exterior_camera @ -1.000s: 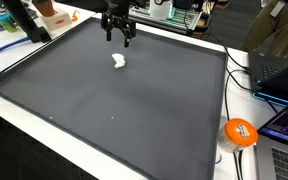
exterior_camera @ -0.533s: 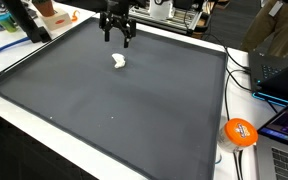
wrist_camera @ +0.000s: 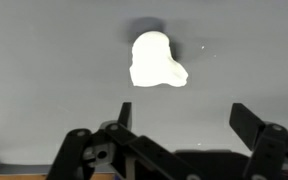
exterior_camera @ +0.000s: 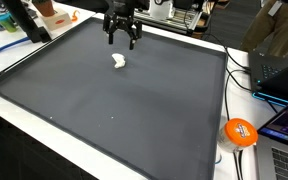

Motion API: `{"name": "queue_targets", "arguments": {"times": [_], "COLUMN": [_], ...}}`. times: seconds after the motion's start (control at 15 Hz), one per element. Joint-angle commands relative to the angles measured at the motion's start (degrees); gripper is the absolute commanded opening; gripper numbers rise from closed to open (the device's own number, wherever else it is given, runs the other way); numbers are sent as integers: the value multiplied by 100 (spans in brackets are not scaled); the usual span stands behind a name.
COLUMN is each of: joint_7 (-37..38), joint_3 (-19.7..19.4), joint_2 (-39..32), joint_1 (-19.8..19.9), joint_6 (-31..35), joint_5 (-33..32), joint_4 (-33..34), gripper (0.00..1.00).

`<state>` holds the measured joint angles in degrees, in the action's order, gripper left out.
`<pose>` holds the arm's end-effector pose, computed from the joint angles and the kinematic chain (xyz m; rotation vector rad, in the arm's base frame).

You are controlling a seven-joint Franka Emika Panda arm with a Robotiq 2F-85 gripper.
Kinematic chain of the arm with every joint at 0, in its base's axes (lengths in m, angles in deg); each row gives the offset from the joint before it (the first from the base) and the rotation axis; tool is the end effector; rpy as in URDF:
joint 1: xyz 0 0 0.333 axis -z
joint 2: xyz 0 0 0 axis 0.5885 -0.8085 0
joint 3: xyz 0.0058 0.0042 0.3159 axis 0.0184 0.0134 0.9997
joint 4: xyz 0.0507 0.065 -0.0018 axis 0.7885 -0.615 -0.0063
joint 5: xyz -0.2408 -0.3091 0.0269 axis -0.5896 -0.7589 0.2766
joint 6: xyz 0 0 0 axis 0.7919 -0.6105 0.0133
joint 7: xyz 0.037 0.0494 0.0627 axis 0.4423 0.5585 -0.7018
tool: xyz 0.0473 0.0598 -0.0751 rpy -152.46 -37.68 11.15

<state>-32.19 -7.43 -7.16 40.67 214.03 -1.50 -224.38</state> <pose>0.4770 0.0344 0.2570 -3.0121 -0.1077 -0.7491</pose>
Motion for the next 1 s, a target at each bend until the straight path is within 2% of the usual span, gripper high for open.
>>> {"name": "queue_targets", "arguments": {"times": [0.0,0.47,0.53,0.93], "joint_7": [-74,118,10,11], "joint_3": [585,1229,955,980], "joint_2": [-184,-505,-392,-428], "joint_1": [591,1528,1151,1180], "joint_6": [435,942,742,760], "joint_5": [-70,-613,-373,-395], "joint_4": [-93,-186,-101,-66], "gripper": [100,100,100,100]}}
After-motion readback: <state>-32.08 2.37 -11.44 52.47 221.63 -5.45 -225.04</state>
